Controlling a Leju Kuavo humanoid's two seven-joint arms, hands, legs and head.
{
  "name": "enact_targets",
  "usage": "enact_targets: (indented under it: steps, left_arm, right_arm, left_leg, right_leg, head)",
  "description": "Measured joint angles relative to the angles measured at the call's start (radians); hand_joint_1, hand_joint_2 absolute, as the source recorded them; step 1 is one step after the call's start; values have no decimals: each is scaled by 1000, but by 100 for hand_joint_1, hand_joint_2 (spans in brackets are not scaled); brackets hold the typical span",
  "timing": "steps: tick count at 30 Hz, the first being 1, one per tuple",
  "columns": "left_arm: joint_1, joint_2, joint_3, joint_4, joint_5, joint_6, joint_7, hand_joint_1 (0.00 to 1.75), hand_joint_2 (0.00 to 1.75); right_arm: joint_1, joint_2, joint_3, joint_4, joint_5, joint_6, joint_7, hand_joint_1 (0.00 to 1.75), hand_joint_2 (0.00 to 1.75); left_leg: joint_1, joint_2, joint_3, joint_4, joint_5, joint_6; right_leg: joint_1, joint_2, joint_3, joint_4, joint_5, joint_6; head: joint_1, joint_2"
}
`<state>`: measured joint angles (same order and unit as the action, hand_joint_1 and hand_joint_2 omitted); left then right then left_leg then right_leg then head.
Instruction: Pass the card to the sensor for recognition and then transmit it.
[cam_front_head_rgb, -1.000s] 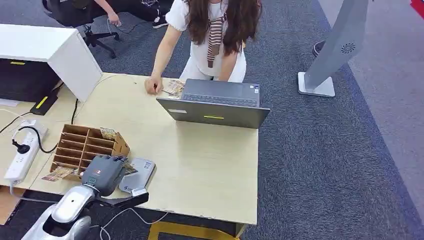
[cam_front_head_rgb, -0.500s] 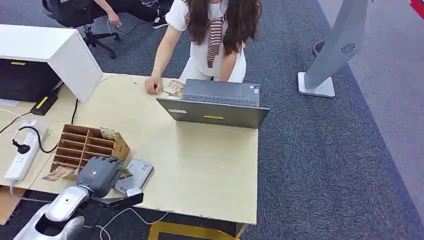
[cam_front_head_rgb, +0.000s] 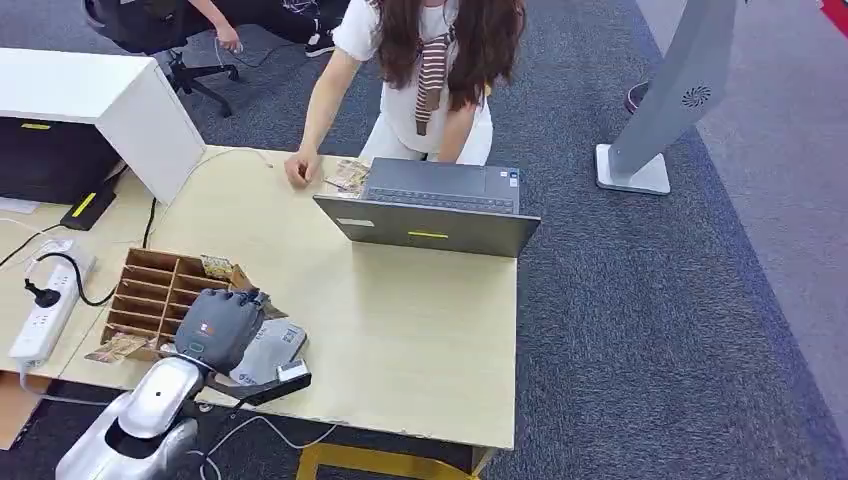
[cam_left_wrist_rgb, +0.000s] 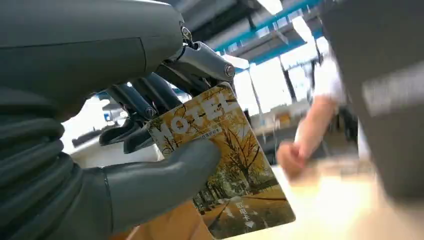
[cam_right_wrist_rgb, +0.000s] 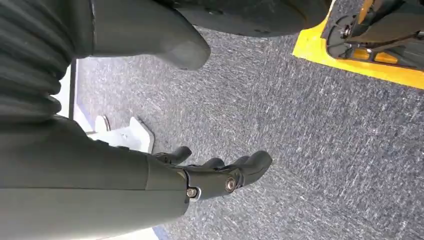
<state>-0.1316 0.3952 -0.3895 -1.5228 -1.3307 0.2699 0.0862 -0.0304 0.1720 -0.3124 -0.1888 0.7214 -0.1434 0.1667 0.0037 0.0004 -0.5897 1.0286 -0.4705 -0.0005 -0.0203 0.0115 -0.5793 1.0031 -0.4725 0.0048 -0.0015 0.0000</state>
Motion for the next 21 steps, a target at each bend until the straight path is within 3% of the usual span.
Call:
enact_targets:
  steps: [3, 8, 15, 21]
  left_arm:
    - [-25, -28, -1, 2, -21, 83, 6, 175, 175]
    - [-93, -54, 11, 31, -27, 153, 7, 175, 175]
    - [-166, -71, 38, 87, -46, 171, 29, 175, 175]
    - [-295, -67, 98, 225, -52, 175, 40, 175, 175]
  right_arm:
    - [0, 1, 0, 0, 12, 3, 0, 0, 175]
    - [-2, 1, 0, 0, 35, 13, -4, 0, 175]
    - [-3, 1, 0, 0, 53, 17, -7, 0, 175]
    - [-4, 1, 1, 0, 67, 23, -16, 0, 175]
  left_leg:
    - [0, 0, 0, 0, 0, 0]
    - [0, -1, 0, 0, 0, 0]
    - [1, 0, 0, 0, 1, 0]
    - [1, 0, 0, 0, 1, -1]
  right_leg:
    - [0, 0, 0, 0, 0, 0]
    - [1, -1, 0, 0, 0, 0]
    - [1, 0, 0, 0, 0, 0]
    - [1, -1, 0, 0, 0, 0]
  head:
    - [0, 0]
    - [0, 0]
    - [0, 0]
    - [0, 0]
